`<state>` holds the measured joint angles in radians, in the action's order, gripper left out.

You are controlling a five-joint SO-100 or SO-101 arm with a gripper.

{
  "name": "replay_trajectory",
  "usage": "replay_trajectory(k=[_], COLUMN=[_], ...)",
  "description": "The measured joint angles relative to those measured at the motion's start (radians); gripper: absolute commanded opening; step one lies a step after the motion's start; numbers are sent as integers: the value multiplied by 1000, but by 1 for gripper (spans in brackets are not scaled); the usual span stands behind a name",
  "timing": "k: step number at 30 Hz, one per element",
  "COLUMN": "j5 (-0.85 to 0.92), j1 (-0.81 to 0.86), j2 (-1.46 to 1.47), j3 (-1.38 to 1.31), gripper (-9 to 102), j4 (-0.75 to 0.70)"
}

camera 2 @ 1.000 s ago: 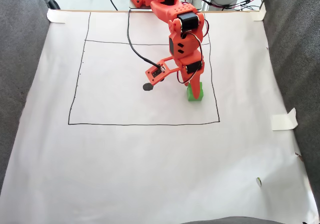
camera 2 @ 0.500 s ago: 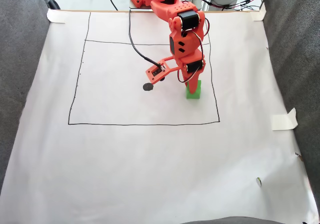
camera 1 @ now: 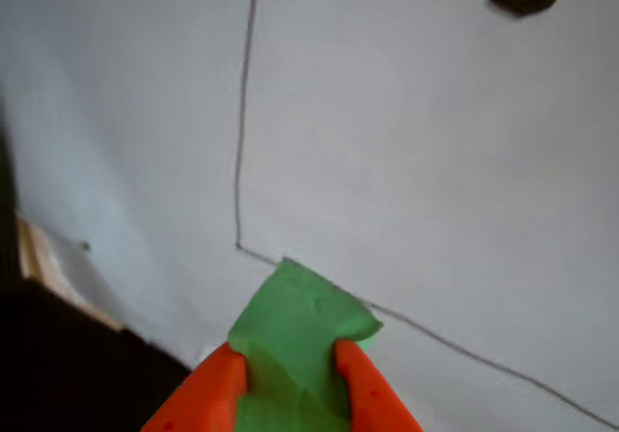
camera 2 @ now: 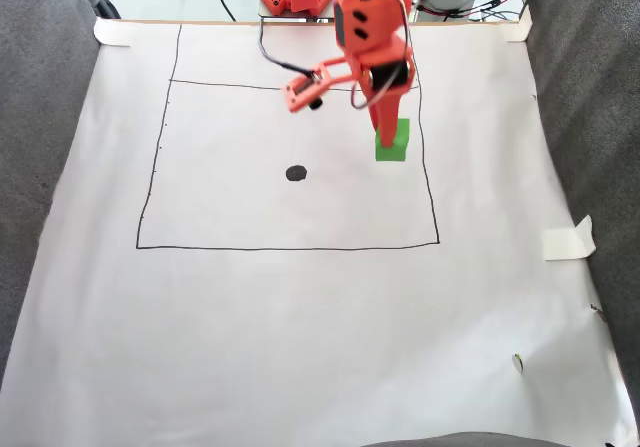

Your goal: Grasp the colored block, Place it on the black dot, and then return the arm to the default position.

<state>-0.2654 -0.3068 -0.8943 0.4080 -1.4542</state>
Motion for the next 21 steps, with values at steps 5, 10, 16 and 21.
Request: replay_trajectory(k=[5,10,16,21], j5=[-23,-37,-43,-43], j1=[32,74,133,192], j2=[-138,-324,-463,-549], j3=[167,399,566,687], gripper=[0,0,0,0], j4=[6,61,67,101])
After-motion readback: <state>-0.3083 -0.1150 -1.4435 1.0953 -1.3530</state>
